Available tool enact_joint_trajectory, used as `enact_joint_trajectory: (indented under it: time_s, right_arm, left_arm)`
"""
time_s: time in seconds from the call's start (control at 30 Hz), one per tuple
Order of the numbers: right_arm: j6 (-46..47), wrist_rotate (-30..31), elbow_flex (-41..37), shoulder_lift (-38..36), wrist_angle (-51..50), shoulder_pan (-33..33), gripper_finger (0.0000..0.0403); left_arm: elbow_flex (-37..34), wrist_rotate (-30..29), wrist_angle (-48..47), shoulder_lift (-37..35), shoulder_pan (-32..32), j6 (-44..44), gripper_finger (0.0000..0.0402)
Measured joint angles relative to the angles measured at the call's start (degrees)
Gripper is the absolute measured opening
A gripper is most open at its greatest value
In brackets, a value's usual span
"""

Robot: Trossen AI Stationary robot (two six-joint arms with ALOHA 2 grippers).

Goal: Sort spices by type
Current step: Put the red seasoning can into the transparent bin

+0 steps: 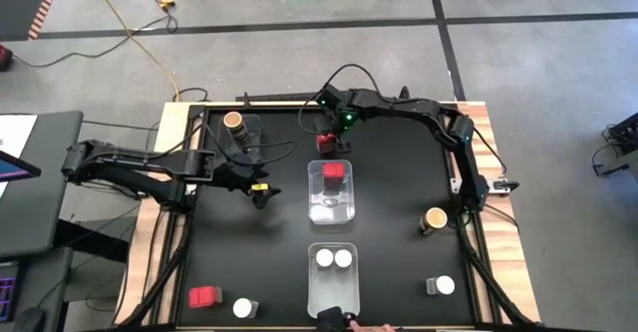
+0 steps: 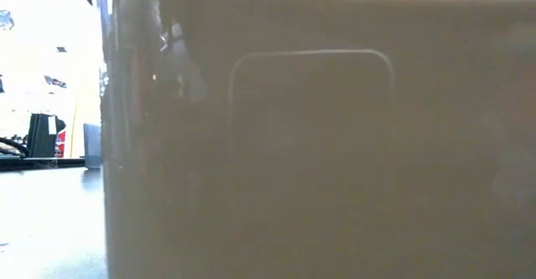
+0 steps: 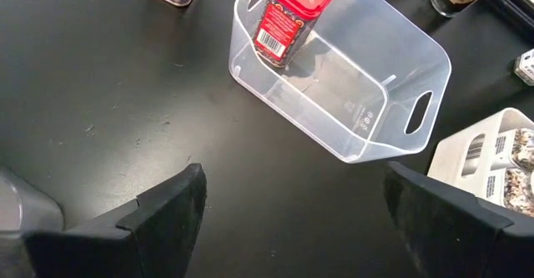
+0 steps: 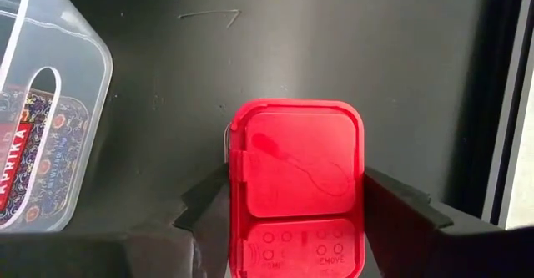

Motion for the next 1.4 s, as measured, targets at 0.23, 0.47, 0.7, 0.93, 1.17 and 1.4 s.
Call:
enact_joint_trajectory:
  time_s: [0.23,0.47,0.7,0.93,1.17,1.4]
  right_arm:
    - [6.0,0.0,2.1,-0.2,-1.4,-0.9,0.0241]
    - [13.8,0.8,9.7,-1.9,-11.2,-2.5,0.0241]
    - [17.9,2.7,11.7,-9.8,-17.2,-0.9,0.0241]
    - [26.3,6.6,11.7,-19.3,-22.6,6.5,0.0240]
    - [35.6,8.9,11.5,-21.8,-25.4,16.8,0.0240]
    - [42.0,9.3,3.0,-21.4,-20.2,22.5,0.0240]
  left_arm:
    - [0.0,0.0,0.0,0.0,0.0,0.0,0.0348]
    - [0.0,0.0,0.0,0.0,0.0,0.0,0.0348]
    - [0.0,0.0,0.0,0.0,0.0,2.9,0.0348]
    - [0.0,0.4,0.0,0.0,0.0,10.2,0.0348]
    - [0.0,2.0,0.0,0.0,0.0,18.9,0.0348]
    - [0.0,5.3,-0.6,0.0,0.0,21.9,0.0348]
